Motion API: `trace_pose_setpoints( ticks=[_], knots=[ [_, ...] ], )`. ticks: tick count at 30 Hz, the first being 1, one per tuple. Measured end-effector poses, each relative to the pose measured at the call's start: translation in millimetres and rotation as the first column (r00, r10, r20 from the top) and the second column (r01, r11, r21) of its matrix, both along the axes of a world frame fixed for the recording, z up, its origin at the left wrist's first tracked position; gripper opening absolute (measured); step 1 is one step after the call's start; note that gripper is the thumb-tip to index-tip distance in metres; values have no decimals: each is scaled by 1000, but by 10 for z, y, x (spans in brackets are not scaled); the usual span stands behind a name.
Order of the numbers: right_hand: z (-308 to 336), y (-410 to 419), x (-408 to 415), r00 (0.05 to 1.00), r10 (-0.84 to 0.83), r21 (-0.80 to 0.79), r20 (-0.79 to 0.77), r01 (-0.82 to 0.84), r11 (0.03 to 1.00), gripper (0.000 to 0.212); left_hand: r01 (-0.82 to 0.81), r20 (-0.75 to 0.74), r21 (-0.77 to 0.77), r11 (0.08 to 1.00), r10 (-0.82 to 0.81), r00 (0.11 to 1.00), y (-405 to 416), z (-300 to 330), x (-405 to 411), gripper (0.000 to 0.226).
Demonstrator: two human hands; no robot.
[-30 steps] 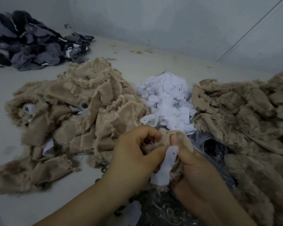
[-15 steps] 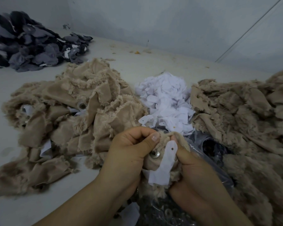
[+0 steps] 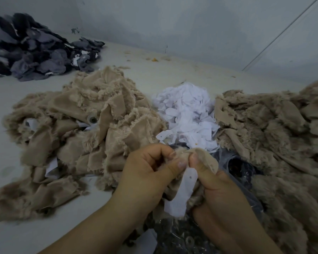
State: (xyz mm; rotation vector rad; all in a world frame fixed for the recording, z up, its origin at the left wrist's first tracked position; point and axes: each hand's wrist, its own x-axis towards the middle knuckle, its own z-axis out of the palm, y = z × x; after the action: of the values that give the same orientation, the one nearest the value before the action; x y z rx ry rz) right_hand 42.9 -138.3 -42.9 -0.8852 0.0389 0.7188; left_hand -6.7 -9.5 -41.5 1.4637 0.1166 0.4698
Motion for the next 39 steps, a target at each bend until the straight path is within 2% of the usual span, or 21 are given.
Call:
trace_pose_setpoints(
  ticks=[1, 4, 9, 12, 16, 22, 24, 28, 32, 39],
  knots=[
    [-14, -8, 5, 1000, 8, -16, 2, -8, 1000, 23, 1, 4, -5, 1000, -1, 1000, -2, 4, -3, 14],
    [-24, -8, 18, 999, 40, -16, -26, -40, 999, 45, 77, 13, -144, 987, -76, 997, -13, 42, -23, 14],
    [-56, 1, 12, 988, 108, 83, -107, -99, 992, 51, 94, -3, -313, 945, -100, 995, -43, 29, -16, 14],
    [-62, -7, 10, 985, 140, 136, -103, -126, 983, 39, 95, -3, -321, 942, -102, 995, -56, 19, -13, 15],
    [-56, 23, -6, 977, 166, 157, -131, -145, 977, 50, 109, 13, -308, 945, -110, 994, -65, 14, -15, 16],
    [-21, 8, -16, 977, 170, 174, -132, -146, 974, 55, 121, 34, -328, 937, -116, 993, -55, -6, -13, 17],
    [9, 53, -24, 973, 181, 170, -140, -156, 973, 57, 136, 54, -315, 939, -125, 991, -52, -16, -15, 19],
    [-44, 121, -11, 972, 7, 132, -236, 25, 991, 49, 99, 60, -224, 969, -88, 994, -54, -29, 6, 19],
    [-51, 37, -38, 952, 161, 169, -259, -119, 978, 53, 30, 43, -23, 999, -29, 999, -35, -73, 34, 24],
    [8, 28, -43, 945, 157, 221, -286, -95, 971, 64, 9, 11, 67, 998, -10, 1000, -25, -106, 50, 22]
  ],
)
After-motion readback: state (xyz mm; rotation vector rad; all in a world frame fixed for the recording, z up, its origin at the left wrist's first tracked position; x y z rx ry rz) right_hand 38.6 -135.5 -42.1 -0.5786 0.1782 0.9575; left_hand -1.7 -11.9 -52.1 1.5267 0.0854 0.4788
